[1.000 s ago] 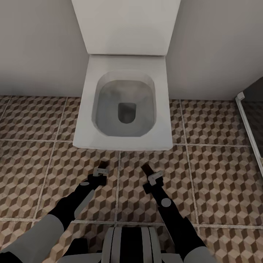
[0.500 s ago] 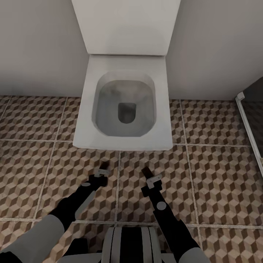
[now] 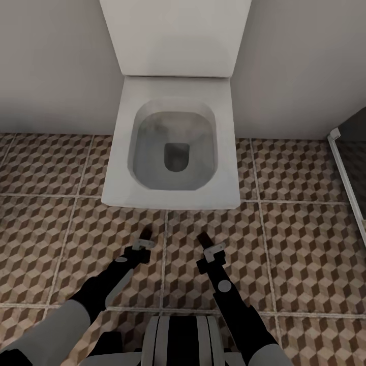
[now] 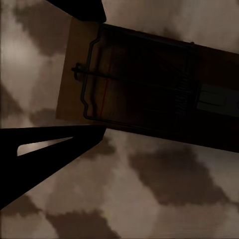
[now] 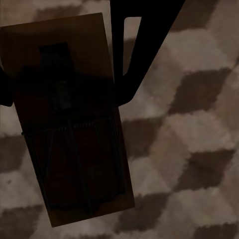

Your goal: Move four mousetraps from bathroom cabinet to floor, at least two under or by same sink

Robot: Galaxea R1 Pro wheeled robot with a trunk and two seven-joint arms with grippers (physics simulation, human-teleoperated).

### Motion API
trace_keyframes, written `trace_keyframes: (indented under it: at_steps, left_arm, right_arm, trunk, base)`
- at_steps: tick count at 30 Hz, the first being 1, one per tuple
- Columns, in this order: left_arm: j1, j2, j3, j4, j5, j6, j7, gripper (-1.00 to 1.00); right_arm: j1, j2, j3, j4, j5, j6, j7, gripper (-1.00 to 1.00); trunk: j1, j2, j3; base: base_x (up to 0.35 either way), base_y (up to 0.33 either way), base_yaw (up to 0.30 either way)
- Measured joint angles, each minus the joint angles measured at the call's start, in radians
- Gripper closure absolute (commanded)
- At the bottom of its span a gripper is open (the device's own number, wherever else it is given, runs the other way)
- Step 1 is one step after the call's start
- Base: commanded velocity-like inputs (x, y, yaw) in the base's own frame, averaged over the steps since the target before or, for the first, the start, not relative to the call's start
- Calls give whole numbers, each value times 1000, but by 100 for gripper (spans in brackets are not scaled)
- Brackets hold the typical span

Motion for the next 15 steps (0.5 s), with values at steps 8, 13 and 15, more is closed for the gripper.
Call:
trace_keyframes:
  at_steps: [8, 13, 15]
  left_arm:
    - [-1, -18, 3, 25, -20, -1, -1, 100]
    - [-1, -19, 3, 25, -19, -3, -2, 100]
    - [-1, -19, 3, 25, -19, -3, -2, 100]
  right_arm:
    - [-5, 0, 0, 0, 0, 0, 0, 100]
    - [-5, 0, 0, 0, 0, 0, 0, 100]
    - [-6, 0, 0, 0, 0, 1, 0, 100]
  trunk:
    - [0, 0, 0]
    - [0, 0, 0]
    - [0, 0, 0]
  base:
    - [0, 0, 0]
    - [0, 0, 0]
    - [0, 0, 0]
